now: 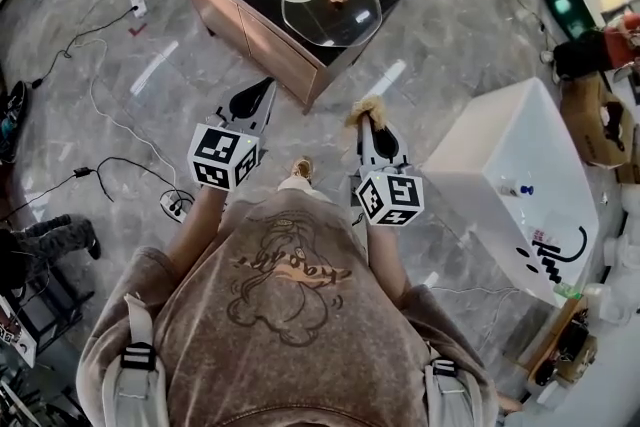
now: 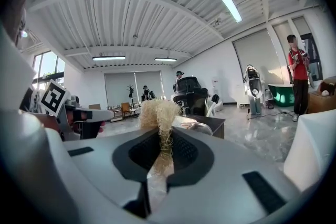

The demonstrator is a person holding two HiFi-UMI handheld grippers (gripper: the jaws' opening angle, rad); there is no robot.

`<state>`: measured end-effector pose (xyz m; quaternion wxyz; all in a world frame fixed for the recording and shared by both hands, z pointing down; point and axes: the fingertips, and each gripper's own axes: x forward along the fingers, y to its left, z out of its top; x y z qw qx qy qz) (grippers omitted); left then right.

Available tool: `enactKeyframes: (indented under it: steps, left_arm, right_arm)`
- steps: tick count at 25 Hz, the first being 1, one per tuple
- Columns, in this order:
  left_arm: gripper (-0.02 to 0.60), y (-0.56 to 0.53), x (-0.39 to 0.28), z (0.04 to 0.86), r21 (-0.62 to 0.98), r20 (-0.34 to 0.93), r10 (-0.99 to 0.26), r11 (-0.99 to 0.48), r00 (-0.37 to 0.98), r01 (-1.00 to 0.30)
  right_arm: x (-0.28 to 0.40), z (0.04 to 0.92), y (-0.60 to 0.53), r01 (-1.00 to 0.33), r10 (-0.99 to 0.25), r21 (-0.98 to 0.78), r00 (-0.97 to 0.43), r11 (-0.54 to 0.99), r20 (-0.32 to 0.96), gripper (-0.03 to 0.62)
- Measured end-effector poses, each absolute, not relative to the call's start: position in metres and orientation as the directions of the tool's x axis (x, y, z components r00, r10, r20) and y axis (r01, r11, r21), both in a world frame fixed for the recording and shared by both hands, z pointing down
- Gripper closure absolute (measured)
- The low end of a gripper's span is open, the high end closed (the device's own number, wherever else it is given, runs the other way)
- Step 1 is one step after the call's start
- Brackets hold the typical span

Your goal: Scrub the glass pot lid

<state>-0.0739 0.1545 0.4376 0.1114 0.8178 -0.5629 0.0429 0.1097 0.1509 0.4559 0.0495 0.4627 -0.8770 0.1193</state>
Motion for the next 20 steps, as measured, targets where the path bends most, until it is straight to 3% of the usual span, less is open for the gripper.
enactKeyframes:
  steps: [20]
  left_arm:
    - [0.565,0.049,-0.082,0.451,0.208,0.229,-0.917,-0.280,0.325,-0.937]
  right_arm:
    - [0.108,0.469,0.035,-0.795,-0.760,-0.173,-0.606,0.581,0.233,0.548]
